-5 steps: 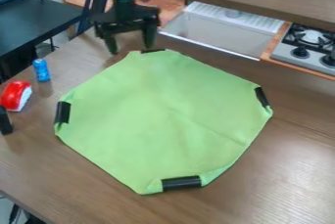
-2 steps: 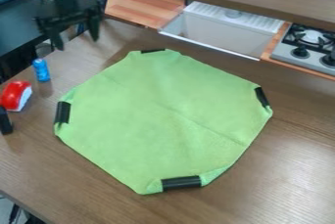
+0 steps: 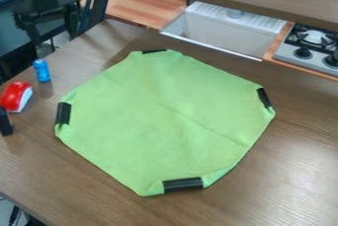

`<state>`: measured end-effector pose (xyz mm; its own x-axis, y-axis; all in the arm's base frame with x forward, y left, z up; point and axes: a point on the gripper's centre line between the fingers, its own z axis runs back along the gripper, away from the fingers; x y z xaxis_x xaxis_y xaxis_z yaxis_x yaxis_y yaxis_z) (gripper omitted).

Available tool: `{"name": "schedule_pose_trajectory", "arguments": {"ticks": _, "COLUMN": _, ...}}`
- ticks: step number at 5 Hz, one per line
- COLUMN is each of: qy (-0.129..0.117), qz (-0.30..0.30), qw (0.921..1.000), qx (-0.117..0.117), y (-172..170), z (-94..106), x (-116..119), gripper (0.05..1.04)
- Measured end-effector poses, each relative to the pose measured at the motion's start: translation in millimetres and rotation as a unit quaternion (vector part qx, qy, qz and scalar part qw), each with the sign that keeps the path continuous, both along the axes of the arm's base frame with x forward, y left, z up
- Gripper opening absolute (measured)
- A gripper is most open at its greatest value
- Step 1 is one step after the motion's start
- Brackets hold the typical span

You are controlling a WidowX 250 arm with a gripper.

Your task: Put the blue figure to the bottom of the cloth

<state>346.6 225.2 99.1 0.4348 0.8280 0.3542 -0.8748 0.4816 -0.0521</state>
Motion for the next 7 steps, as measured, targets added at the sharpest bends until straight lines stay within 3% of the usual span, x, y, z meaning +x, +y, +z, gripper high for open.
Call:
{"name": "schedule_pose_trajectory", "arguments": {"ticks": 2, "qy": 0.041, "qz": 0.022, "qw": 0.9988, "qx": 0.016, "y": 20, "z": -26.3, "x": 1, "gripper": 1.001}}
{"name": "schedule_pose_trajectory", "arguments": {"ticks": 6, "qy": 0.047, "qz": 0.033, "qw": 0.9983, "qx": 0.012, "y": 33, "z": -29.6, "x": -9, "gripper": 1.001}}
{"name": "schedule_pose_trajectory", "arguments": {"ticks": 7, "qy": 0.069, "qz": 0.040, "qw": 0.9968, "qx": 0.013, "y": 35, "z": -44.8, "x": -13, "gripper": 1.001}}
